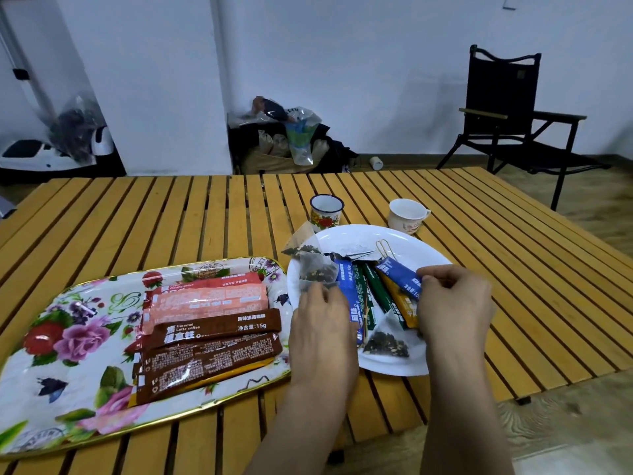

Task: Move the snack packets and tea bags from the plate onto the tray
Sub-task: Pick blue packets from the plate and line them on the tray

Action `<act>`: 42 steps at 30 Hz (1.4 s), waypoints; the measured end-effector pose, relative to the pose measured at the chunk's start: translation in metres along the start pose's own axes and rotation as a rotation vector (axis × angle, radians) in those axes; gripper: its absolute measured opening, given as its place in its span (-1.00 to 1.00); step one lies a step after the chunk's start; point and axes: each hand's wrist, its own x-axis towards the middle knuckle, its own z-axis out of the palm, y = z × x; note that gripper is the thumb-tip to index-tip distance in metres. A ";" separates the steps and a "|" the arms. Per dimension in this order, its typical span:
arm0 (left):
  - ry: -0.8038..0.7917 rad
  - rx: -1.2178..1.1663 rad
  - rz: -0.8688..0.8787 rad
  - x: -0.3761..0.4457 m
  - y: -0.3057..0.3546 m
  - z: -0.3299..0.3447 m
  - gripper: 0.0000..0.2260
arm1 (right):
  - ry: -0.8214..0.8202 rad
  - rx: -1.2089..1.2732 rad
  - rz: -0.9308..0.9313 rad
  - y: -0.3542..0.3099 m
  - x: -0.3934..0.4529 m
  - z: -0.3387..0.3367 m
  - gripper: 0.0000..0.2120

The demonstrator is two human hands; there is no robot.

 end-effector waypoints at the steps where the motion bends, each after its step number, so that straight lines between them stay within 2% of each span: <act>1: -0.006 0.013 -0.033 -0.001 0.001 0.001 -0.71 | -0.005 -0.003 0.003 0.001 0.000 0.000 -0.75; 9: -0.052 0.154 -0.184 -0.001 0.006 0.000 -0.56 | -0.026 0.003 0.016 0.005 0.003 0.001 -0.76; 14: -0.059 0.158 -0.183 0.001 0.002 0.000 -0.60 | -0.029 0.012 0.006 0.005 0.005 0.003 -0.77; 22: 0.023 -0.027 -0.148 0.001 0.002 -0.010 -0.88 | -0.020 0.087 -0.014 0.001 0.005 -0.003 -0.83; 26: -0.013 -0.274 -0.148 0.007 0.001 -0.027 -0.88 | -0.027 0.145 -0.044 -0.005 0.002 -0.003 -0.92; 33: -0.063 -0.349 -0.101 0.008 -0.016 -0.060 -0.86 | -0.043 0.284 -0.063 -0.013 -0.001 -0.004 -0.88; 37: -0.034 -0.425 -0.154 0.000 -0.046 -0.101 -0.88 | -0.144 0.448 -0.028 -0.022 -0.005 -0.006 -0.84; 40: -0.065 -0.502 -0.228 -0.015 -0.083 -0.131 -0.87 | -0.319 0.593 0.015 -0.034 -0.013 -0.001 -0.82; 42: -0.076 -0.532 -0.298 -0.027 -0.105 -0.148 -0.86 | -0.460 0.567 0.005 -0.039 -0.021 0.008 -0.83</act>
